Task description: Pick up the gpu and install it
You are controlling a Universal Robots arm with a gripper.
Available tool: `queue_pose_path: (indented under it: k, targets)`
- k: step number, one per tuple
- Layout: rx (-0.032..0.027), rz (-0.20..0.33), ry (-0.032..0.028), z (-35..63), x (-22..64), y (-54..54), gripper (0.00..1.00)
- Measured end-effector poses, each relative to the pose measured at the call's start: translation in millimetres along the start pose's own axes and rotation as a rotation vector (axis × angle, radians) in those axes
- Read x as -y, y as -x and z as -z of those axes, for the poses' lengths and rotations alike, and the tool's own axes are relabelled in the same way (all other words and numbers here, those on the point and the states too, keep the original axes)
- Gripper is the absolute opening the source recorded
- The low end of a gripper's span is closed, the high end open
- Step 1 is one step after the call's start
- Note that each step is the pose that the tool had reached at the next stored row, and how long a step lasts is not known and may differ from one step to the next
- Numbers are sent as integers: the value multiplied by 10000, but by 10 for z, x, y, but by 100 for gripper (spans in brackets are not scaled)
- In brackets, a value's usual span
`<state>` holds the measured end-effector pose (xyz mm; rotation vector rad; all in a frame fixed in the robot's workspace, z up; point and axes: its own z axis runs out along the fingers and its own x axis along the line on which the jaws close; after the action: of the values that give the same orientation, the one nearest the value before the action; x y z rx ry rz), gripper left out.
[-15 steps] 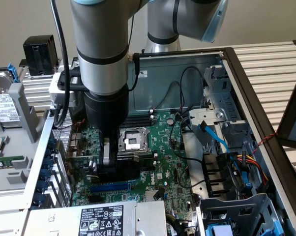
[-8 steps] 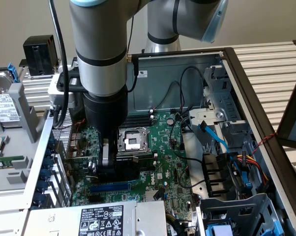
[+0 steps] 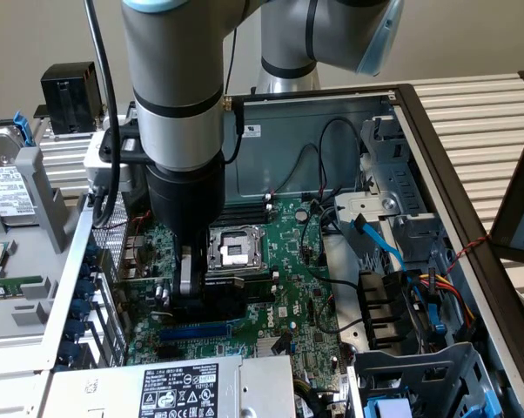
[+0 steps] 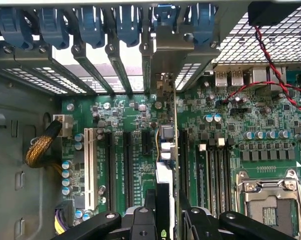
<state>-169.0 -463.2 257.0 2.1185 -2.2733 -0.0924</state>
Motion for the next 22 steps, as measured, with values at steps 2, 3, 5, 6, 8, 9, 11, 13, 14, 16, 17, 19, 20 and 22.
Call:
queue_pose_path:
  k: [2,3,5,6,8,9,11,13,14,16,17,19,20,22]
  targets:
    - [-1,1,1,-3,0,-1,27]
    - [0,1,0,-7,0,-1,27]
    - [0,0,0,-17,0,-1,27]
    - [-1,1,1,-21,0,-1,27]
    - [-3,0,2,-21,-2,-1,27]
    - [-3,0,3,-21,-3,-1,27]
    - [1,0,2,-23,-6,-1,27]
    - [2,0,1,-27,-11,-1,27]
    - [1,-1,2,-28,-14,-2,27]
    - [-1,1,3,-33,-15,-2,27]
    - [-1,0,3,-33,-15,-2,27]
    - [-7,3,3,-34,-15,-2,27]
    - [-12,5,2,-34,-15,-2,27]
    - [-24,9,0,-36,-15,-2,27]
